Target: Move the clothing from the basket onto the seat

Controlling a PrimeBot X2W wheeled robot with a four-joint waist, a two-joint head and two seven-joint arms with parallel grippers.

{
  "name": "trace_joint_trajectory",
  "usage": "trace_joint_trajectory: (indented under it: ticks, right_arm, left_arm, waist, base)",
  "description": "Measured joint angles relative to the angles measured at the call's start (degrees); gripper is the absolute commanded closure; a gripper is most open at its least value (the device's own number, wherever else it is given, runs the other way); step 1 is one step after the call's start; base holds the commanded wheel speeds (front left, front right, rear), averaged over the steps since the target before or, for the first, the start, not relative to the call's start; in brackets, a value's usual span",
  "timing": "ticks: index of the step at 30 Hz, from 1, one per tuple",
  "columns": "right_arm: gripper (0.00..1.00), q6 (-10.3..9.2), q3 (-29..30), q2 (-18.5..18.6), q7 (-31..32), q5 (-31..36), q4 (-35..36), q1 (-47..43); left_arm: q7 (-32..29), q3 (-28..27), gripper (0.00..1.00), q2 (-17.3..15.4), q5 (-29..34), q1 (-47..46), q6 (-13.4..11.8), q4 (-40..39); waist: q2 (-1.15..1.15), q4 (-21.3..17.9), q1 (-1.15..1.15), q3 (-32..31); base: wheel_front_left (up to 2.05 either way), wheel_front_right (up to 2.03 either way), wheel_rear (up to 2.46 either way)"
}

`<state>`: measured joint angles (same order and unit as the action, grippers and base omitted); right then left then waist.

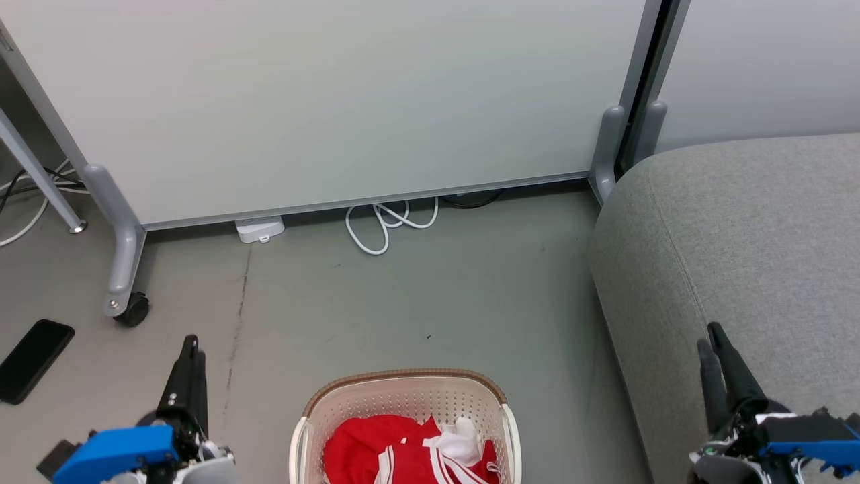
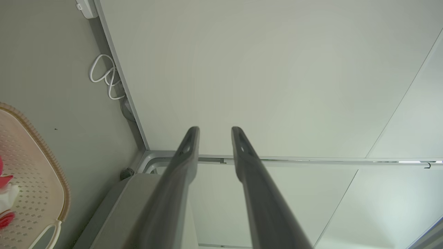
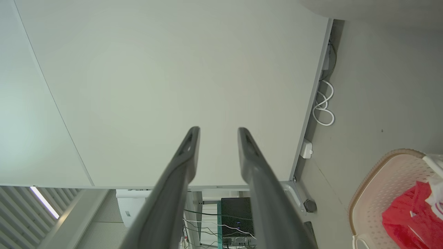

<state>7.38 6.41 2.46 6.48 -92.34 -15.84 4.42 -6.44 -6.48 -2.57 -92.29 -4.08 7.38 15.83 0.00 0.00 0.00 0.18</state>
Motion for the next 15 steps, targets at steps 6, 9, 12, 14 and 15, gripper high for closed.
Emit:
trace_joint_trajectory:
  ticks: [6, 9, 12, 14, 15]
  right_arm:
    - [0.0, -0.07, -0.6, -0.1, -1.2, 0.5, -0.5, -1.0]
    - [0.0, -0.07, -0.9, -0.1, -2.1, 1.5, -0.2, -1.0]
    - [0.0, -0.07, -1.2, -0.1, -3.1, 3.6, 0.3, -1.0]
    - [0.0, -0.07, -1.4, -0.1, -3.5, 5.4, 0.7, -0.9]
    - [0.0, -0.07, -1.4, -0.1, -3.5, 5.4, 0.7, -0.9]
  left_arm:
    - [1.3, 0.6, 0.0, 0.4, 0.5, 1.4, 0.0, 0.0]
    - [2.1, 1.0, 0.0, 0.3, 2.1, 1.4, 0.0, -0.5]
    - [3.0, 1.2, 0.0, 0.3, 4.5, 1.4, 0.0, -1.0]
    - [3.5, 1.4, 0.0, 0.3, 6.5, 1.3, 0.0, -1.3]
    - [3.5, 1.4, 0.0, 0.3, 6.5, 1.3, 0.0, -1.3]
  waist:
    - [0.0, 0.0, 0.0, 0.1]
    - [0.0, 0.1, 0.0, 0.1]
    - [0.0, 0.2, 0.0, 0.2]
    - [0.0, 0.2, 0.0, 0.3]
    - [0.0, 0.2, 0.0, 0.3]
  base:
    - [0.0, 0.0, 0.0]
    - [0.0, 0.0, 0.0]
    - [0.0, 0.0, 0.0]
    - [0.0, 0.0, 0.0]
    - [0.0, 0.0, 0.0]
